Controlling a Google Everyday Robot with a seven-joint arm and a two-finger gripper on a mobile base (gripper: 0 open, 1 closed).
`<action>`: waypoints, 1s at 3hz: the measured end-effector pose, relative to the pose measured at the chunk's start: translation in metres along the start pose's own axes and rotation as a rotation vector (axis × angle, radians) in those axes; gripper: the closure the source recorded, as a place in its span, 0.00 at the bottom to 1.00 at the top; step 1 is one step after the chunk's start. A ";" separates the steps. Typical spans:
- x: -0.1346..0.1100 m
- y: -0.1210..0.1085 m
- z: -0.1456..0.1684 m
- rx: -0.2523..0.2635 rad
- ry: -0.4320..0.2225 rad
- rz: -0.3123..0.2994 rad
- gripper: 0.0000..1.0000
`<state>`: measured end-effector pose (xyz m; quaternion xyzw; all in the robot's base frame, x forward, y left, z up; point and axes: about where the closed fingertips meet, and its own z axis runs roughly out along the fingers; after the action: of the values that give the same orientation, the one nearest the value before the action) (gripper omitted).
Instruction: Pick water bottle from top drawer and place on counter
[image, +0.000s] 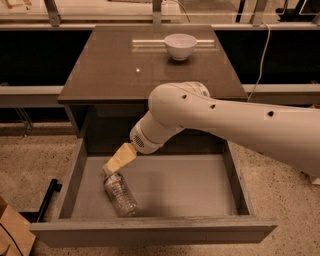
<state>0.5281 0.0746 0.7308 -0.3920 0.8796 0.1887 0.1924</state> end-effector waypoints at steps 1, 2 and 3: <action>0.004 0.002 0.015 -0.016 0.034 0.021 0.00; 0.004 0.015 0.051 -0.060 0.061 0.039 0.00; 0.010 0.029 0.091 -0.106 0.116 0.057 0.00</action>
Offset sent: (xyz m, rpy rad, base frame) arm -0.0044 0.0633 -0.0781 0.0174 0.1592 0.0158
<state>0.5172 0.1306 0.6531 -0.3865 0.8889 0.2175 0.1146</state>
